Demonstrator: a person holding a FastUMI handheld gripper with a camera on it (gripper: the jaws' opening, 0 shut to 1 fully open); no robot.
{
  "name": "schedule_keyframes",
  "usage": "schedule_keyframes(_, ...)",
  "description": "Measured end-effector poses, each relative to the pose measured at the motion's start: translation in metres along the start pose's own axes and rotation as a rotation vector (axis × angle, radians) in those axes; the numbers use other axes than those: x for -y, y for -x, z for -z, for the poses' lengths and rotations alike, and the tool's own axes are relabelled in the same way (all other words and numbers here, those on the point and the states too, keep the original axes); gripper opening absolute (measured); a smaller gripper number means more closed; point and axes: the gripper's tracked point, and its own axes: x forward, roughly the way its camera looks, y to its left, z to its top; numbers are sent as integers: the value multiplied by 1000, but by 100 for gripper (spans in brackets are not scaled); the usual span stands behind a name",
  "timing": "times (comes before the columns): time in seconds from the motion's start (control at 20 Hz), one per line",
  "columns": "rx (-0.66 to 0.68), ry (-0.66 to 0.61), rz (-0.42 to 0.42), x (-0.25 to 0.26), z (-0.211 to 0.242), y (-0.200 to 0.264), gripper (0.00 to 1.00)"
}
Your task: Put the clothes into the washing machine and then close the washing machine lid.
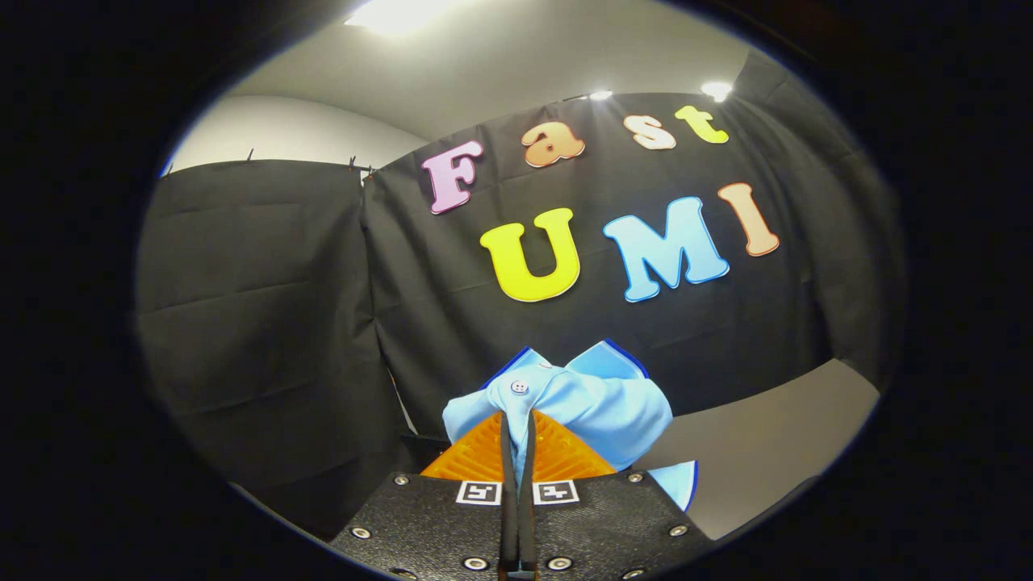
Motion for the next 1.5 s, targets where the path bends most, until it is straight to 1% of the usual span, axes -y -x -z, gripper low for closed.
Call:
schedule_keyframes(0.2, -26, 12, -36, -32, 18, -10, 0)
schedule_keyframes(0.45, -61, -5, -62, -63, 43, -21, 0)
schedule_keyframes(0.85, -156, 10, -94, -104, 108, -42, 0)
schedule_keyframes(1.25, -247, 22, -85, -117, 172, -57, 0)
schedule_keyframes(1.5, -290, 36, -58, -115, 208, -65, 0)
